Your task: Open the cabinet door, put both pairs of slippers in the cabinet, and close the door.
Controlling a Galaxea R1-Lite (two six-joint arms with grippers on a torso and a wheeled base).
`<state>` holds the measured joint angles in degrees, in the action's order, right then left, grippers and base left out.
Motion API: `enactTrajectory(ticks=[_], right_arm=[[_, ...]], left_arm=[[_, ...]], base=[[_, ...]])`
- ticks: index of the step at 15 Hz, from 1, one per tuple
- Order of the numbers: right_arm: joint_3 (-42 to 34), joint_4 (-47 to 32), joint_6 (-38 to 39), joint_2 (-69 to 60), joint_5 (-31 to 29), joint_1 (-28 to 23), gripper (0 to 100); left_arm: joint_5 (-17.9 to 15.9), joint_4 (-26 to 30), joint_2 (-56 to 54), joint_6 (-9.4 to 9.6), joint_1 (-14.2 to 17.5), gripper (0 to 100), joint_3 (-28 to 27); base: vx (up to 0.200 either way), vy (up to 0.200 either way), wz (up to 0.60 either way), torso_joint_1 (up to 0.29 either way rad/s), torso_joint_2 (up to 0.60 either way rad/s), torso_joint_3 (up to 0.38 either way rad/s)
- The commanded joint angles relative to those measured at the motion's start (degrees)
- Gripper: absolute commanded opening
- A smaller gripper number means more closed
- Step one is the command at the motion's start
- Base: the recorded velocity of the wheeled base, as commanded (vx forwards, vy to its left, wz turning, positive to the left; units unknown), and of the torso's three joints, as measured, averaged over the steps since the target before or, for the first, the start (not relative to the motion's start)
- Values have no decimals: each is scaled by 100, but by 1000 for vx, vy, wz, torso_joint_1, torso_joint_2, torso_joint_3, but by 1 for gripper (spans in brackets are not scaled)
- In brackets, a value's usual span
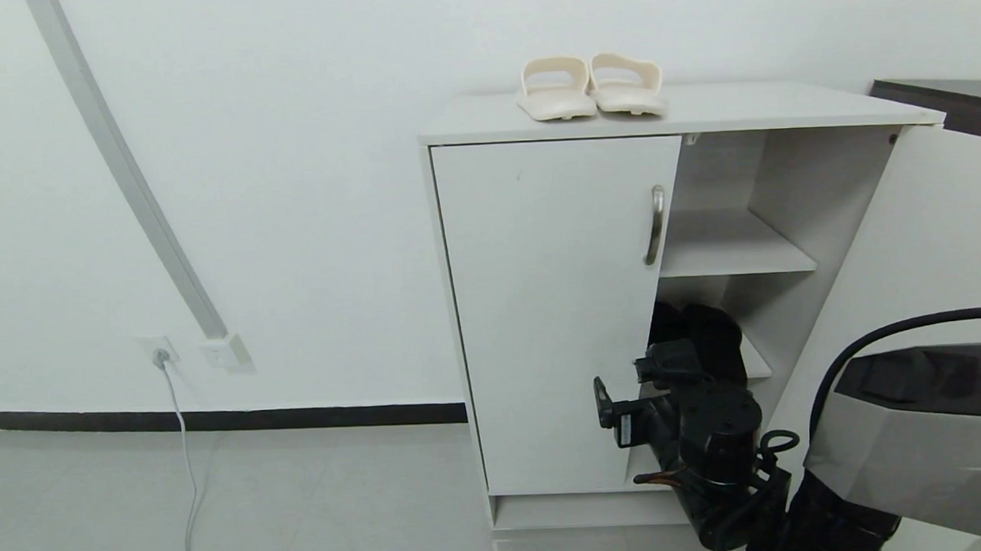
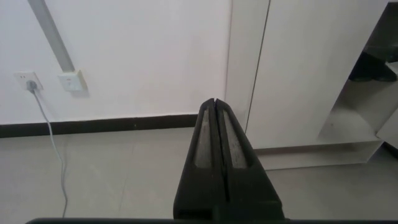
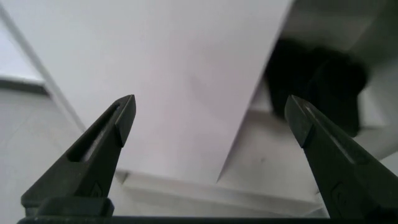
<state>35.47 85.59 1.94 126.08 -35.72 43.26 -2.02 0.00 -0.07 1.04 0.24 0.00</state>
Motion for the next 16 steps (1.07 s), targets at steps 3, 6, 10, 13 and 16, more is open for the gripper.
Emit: enactTrajectory(ticks=[3, 6, 10, 13, 16], right_arm=[[-5, -16, 0, 14, 3, 33, 100], [-5, -16, -9, 22, 3, 42, 100], [3, -34, -9, 22, 21, 77, 100], [-111, -16, 52, 128, 144, -20, 100], [30, -25, -9, 207, 170, 112, 100]], left_arm=[[0, 0, 7, 2, 2, 0, 0], [0, 0, 7, 2, 2, 0, 0], [0, 0, 7, 2, 2, 0, 0], [0, 0, 7, 19, 2, 0, 0], [0, 0, 7, 11, 2, 0, 0]], base=[[0, 0, 0, 54, -439, -352], [0, 0, 0, 108, -460, -354], [0, 0, 0, 134, -465, -327], [0, 0, 0, 163, -484, -320], [0, 0, 0, 180, -499, -317]])
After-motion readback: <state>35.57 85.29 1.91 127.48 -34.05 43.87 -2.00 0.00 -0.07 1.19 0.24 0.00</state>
